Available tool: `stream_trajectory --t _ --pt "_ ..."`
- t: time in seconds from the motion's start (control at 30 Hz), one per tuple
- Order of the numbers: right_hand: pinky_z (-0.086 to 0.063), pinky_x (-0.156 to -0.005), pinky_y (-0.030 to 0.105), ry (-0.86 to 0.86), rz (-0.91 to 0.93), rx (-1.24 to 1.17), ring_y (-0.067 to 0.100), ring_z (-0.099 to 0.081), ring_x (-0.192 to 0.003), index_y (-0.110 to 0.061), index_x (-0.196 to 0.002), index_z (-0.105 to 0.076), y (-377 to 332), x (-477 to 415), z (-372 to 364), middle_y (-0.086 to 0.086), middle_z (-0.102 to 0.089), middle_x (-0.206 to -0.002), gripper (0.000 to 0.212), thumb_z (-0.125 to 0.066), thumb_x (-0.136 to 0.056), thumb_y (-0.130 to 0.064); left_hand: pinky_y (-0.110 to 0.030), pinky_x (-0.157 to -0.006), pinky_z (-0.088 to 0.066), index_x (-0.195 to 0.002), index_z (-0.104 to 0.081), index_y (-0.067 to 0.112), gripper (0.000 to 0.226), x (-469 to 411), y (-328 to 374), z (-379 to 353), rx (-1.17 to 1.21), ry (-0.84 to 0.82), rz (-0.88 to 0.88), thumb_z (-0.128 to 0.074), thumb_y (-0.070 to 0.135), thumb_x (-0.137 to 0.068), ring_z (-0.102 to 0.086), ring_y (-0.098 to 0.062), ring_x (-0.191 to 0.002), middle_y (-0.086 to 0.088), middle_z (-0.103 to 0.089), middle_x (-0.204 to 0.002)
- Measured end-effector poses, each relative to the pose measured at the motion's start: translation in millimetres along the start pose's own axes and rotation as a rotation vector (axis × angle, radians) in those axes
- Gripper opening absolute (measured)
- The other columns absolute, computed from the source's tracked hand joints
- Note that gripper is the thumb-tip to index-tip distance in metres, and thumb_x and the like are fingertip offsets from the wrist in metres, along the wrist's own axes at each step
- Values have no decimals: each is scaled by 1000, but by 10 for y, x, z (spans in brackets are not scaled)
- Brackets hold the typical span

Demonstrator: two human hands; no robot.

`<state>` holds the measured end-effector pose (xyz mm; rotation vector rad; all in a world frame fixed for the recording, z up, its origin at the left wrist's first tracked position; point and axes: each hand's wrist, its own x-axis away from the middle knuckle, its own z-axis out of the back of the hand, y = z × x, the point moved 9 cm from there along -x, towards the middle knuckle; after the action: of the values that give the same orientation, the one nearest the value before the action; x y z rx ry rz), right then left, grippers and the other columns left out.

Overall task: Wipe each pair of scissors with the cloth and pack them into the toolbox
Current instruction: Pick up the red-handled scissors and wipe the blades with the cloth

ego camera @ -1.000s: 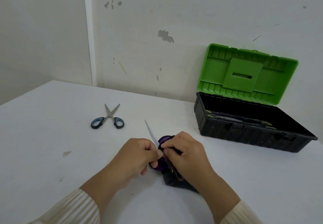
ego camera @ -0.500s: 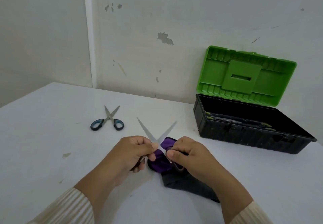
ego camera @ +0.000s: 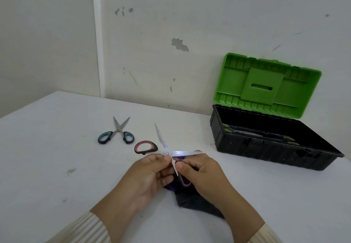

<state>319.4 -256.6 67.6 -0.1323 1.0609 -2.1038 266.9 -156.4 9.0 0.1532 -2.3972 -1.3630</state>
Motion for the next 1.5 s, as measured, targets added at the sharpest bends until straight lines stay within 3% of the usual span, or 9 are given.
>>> stream_trajectory --t 0.13,0.37,0.5,0.67,0.8,0.93,1.07,1.33,1.5 --pt "-42 -73 11 -24 -129 -136 6 -58 -80 -17 -77 -74 204 20 211 4 -62 -87 11 -65 -82 -21 -34 -62 -50 -75 -58 7 17 11 179 172 -30 113 -86 -53 8 -92 -62 -22 -60 -9 -67 -62" --pt "-49 -75 12 501 -57 -321 1 -62 -82 -31 -86 -67 242 82 826 1 -67 -96 31 -63 -81 -1 -26 -45 -45 -77 -61 7 21 52 182 104 -393 107 -143 -54 17 -94 -64 -22 -53 -6 -64 -61" --pt "-38 -80 1 307 286 135 -4 -55 -86 -21 -92 -71 -301 95 230 -12 -60 -90 20 -62 -77 -11 -17 -38 -34 -83 -65 1 23 90 165 0 -537 84 -201 -53 17 -95 -52 -20 -43 -14 -65 -59" --pt "-37 -74 -2 346 215 246 -3 -50 -73 -10 -92 -72 -166 -29 253 -1 -57 -88 16 -61 -82 -5 -19 -39 -31 -71 -64 3 27 100 171 -37 -612 79 -241 -53 13 -94 -39 -18 -33 -2 -52 -36" --pt "-41 -69 2 220 259 175 3 -54 -80 -13 -89 -73 -256 43 44 0 -58 -84 17 -62 -79 -4 -25 -45 -35 -80 -71 5 21 75 197 -13 -578 69 -250 -55 12 -91 -49 -27 -47 -26 -64 -59" --pt "-42 -74 4 366 224 234 6 -54 -77 -11 -87 -73 -210 5 254 5 -63 -85 15 -62 -80 -4 -20 -38 -32 -69 -65 3 28 72 238 -4 -614 71 -265 -54 12 -93 -42 -15 -29 -19 -56 -49" --pt "-45 -73 11 156 223 253 7 -56 -79 -12 -92 -72 -294 37 -56 4 -60 -91 16 -57 -85 -10 -23 -42 -34 -80 -71 4 21 42 215 12 -612 43 -250 -55 11 -91 -48 -26 -45 -25 -60 -57" --pt "-44 -76 11 589 -140 52 8 -58 -85 -32 -86 -68 376 82 810 -9 -61 -92 20 -58 -86 -14 -23 -40 -38 -74 -69 5 23 33 231 7 -620 24 -239 -57 15 -91 -52 -27 -51 -32 -66 -77" --pt "-42 -81 9 364 151 89 4 -58 -89 -27 -90 -69 -218 104 290 -9 -63 -90 20 -62 -81 -10 -20 -38 -33 -71 -66 3 24 19 227 22 -643 42 -244 -56 12 -91 -46 -22 -40 -29 -60 -64"
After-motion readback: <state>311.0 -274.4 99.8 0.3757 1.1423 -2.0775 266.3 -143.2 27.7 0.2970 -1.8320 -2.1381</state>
